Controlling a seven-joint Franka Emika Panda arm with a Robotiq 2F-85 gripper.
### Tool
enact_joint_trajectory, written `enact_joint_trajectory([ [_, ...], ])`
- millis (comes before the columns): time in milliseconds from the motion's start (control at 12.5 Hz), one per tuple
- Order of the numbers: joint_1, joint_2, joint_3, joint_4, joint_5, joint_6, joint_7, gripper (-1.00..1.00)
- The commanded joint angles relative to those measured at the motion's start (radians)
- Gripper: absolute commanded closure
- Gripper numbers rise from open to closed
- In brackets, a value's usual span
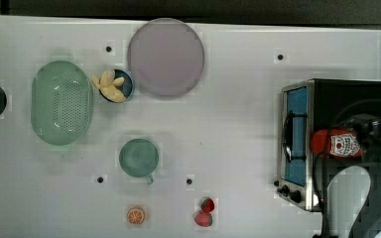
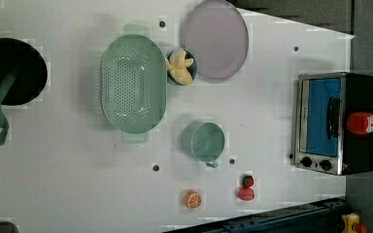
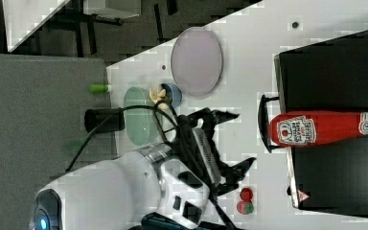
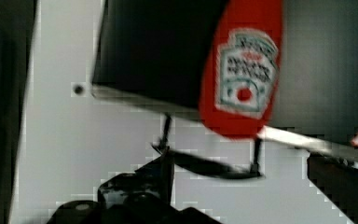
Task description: Pick Ketchup from oven and place it on table.
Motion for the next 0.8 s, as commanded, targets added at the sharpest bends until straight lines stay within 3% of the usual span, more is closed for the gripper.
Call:
enact_joint_trajectory([
  [80, -0.014, 0.125, -0.035, 0.044, 0.001, 0.077, 0.023, -1.0],
  [480, -0.033, 0.3, -0.076, 0.084, 0.13, 0.1, 0.078, -1.0],
  [800, -0.038, 0.357, -0.077, 0.092, 0.144, 0.103, 0.092, -1.0],
])
